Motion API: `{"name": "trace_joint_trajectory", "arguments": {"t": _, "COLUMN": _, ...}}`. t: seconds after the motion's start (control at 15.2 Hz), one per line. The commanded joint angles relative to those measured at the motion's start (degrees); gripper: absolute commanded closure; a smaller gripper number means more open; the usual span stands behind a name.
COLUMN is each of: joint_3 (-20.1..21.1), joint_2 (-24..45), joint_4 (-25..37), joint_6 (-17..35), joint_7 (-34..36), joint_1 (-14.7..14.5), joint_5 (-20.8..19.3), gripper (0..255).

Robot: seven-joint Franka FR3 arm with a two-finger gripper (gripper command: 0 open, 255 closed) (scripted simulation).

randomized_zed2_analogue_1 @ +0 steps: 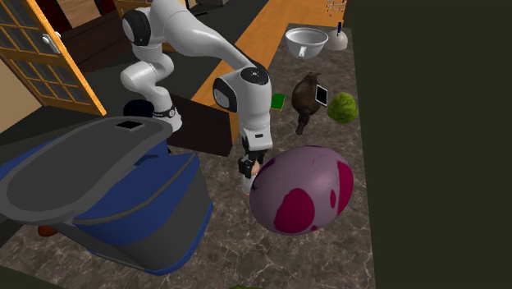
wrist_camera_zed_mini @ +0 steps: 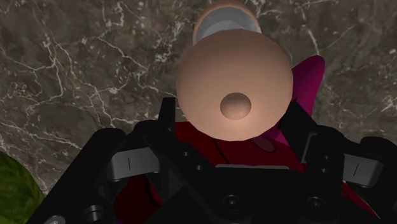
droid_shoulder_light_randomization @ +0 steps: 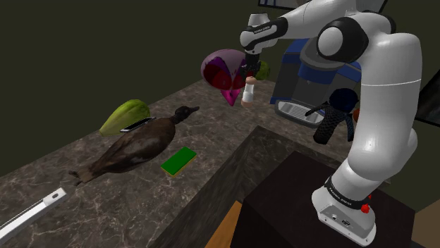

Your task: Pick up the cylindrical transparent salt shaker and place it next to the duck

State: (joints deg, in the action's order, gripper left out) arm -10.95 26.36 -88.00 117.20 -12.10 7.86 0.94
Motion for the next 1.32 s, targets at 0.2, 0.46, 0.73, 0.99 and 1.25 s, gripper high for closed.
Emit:
{"name": "trace_joint_trajectory", "arguments": {"t": 0.2, "joint_3": -0.1, "joint_2": -0.8, "joint_4": 1.9, "joint_6": -2.7, "joint_7": 0.0, "joint_1": 0.0, "joint_5": -0.1, "gripper": 255}}
{"name": "trace_joint_trajectory", "arguments": {"t": 0.46, "joint_3": -0.1, "joint_2": -1.4, "joint_4": 4.1, "joint_6": -5.5, "joint_7": -0.1, "joint_1": 0.0, "joint_5": -0.2, "gripper": 255}}
{"name": "trace_joint_trajectory", "arguments": {"t": 0.73, "joint_3": -0.2, "joint_2": -1.8, "joint_4": 6.6, "joint_6": -8.4, "joint_7": -0.2, "joint_1": 0.1, "joint_5": -0.3, "gripper": 255}}
{"name": "trace_joint_trajectory", "arguments": {"t": 0.99, "joint_3": -0.2, "joint_2": -1.9, "joint_4": 9.5, "joint_6": -11.4, "joint_7": -0.3, "joint_1": 0.1, "joint_5": -0.3, "gripper": 255}}
{"name": "trace_joint_trajectory", "arguments": {"t": 1.25, "joint_3": -0.3, "joint_2": -1.8, "joint_4": 12.7, "joint_6": -14.5, "joint_7": -0.4, "joint_1": 0.3, "joint_5": -0.2, "gripper": 255}}
